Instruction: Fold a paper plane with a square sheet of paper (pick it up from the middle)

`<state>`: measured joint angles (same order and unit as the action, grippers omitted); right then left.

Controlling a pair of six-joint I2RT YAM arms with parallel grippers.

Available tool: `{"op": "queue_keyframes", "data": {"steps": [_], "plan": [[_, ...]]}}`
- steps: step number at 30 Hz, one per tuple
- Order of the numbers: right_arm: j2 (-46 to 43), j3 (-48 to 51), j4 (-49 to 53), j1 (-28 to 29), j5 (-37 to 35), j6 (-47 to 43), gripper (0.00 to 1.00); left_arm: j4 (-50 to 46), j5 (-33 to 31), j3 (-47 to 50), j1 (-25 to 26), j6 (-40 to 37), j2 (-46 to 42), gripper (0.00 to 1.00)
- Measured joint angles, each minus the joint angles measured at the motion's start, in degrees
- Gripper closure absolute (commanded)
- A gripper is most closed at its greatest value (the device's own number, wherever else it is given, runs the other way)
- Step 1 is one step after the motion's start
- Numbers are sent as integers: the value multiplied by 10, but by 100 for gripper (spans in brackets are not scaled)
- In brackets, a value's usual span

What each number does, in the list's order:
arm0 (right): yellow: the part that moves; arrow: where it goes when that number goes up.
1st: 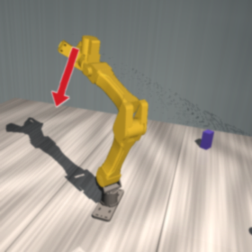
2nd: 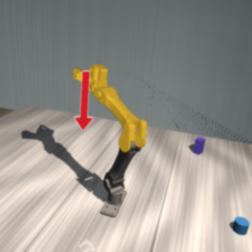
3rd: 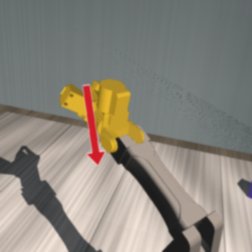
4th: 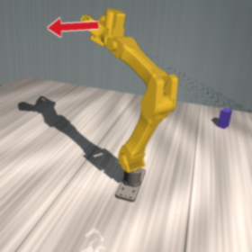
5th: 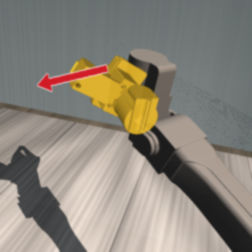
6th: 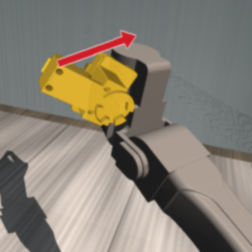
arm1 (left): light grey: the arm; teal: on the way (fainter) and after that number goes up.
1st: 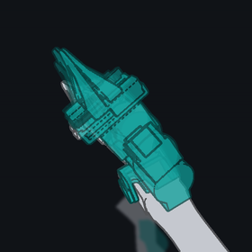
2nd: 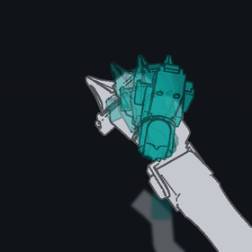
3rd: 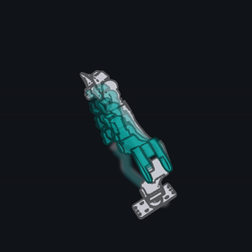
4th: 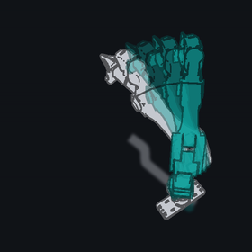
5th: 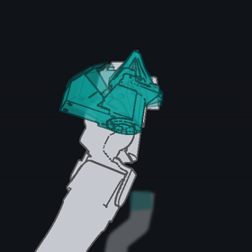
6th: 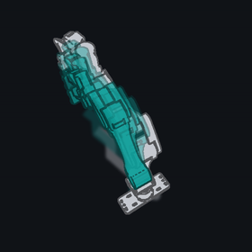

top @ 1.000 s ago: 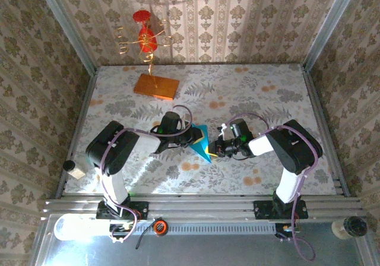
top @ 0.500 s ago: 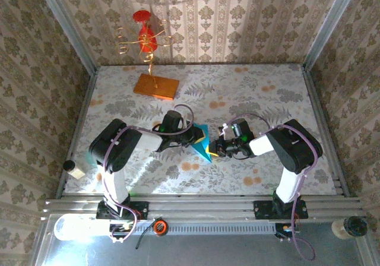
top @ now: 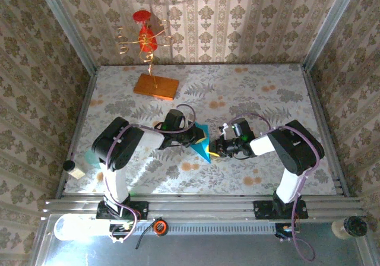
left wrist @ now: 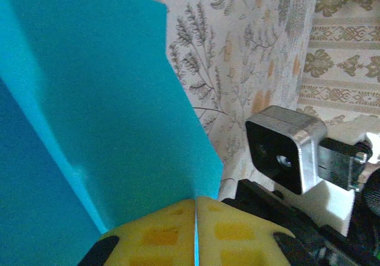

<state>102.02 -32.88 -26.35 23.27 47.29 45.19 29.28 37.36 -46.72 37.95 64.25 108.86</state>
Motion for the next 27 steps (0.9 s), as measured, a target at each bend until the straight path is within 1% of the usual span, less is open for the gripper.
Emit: {"op": "queue_keyframes", "data": {"steps": [4,10,14,21,27], "plan": [[-11,0,26,-4,-2,-5,79,-6,0,0,0,0,2,89],[-25,0,56,-5,-3,-20,75,-7,2,-8,0,0,2,90],[-42,0,94,1,-14,-36,73,-10,2,-9,0,0,2,90],[-52,-24,160,19,-39,-69,72,-28,2,-11,0,-3,2,90],[-53,-36,185,30,-52,-88,72,-33,2,-12,0,-6,2,90]]}}
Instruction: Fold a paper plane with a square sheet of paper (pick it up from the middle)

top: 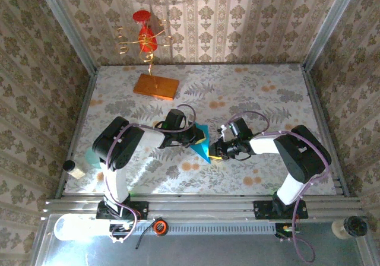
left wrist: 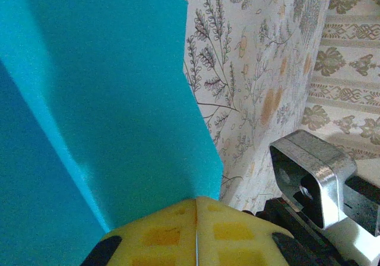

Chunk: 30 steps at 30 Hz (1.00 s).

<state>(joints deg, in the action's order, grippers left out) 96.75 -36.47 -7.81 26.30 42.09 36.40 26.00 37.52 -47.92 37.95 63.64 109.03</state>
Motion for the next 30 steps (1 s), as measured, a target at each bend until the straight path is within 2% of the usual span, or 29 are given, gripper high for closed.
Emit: {"op": "queue_keyframes", "data": {"steps": [3,10,30], "plan": [[-3,-6,15,8,-14,-8,72,-3,0,-1,0,-2,0,90],[-36,-10,59,29,-49,-30,63,-4,0,-1,0,-3,0,90],[-22,-43,83,56,-94,-52,69,-7,0,-1,0,-3,0,90]]}}
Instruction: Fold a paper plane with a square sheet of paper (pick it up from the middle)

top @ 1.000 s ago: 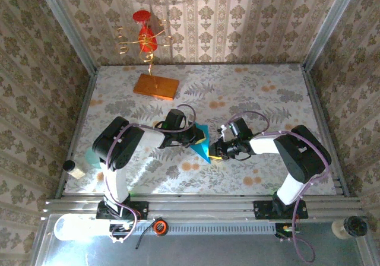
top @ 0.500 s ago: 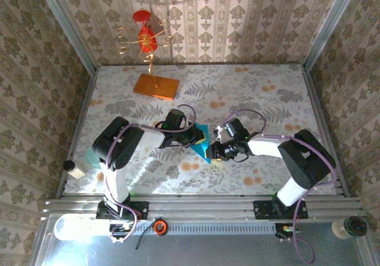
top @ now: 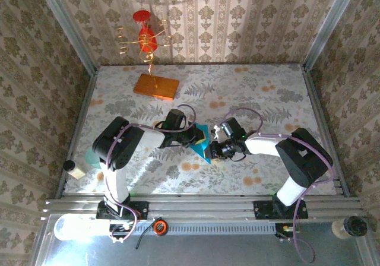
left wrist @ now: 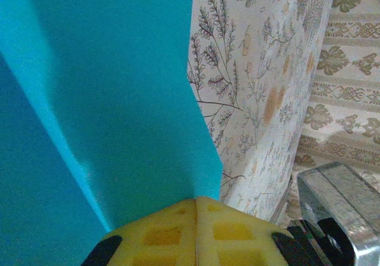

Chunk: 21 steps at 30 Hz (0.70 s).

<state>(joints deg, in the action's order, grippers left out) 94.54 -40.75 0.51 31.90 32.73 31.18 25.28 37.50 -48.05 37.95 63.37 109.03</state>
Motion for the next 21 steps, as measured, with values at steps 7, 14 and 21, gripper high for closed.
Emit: {"op": "queue_keyframes", "data": {"steps": [7,14,21], "plan": [[2,-12,15,9,-27,-10,71,0,0,0,0,0,0,91],[4,-11,28,9,-39,-15,77,0,0,0,0,0,0,91],[4,1,19,6,-36,-14,80,-10,-14,0,-1,-4,0,91]]}}
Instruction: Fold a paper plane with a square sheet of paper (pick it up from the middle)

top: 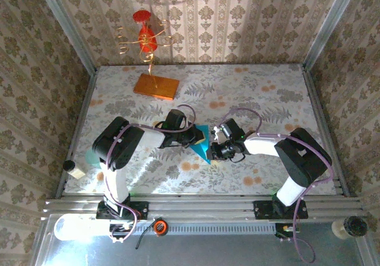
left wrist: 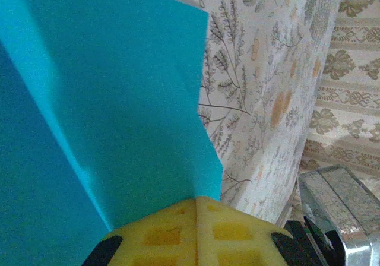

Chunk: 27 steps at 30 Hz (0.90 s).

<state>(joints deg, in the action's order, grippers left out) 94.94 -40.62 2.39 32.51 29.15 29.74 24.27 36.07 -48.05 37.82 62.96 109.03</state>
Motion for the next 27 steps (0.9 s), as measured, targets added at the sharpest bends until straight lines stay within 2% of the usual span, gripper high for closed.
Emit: {"op": "queue_keyframes", "data": {"steps": [10,27], "plan": [[0,21,-27,-18,32,5,85,-16,-5,-3,-1,-4,0,91],[11,26,-39,-37,73,9,86,-25,-4,-17,-11,-26,0,91]]}}
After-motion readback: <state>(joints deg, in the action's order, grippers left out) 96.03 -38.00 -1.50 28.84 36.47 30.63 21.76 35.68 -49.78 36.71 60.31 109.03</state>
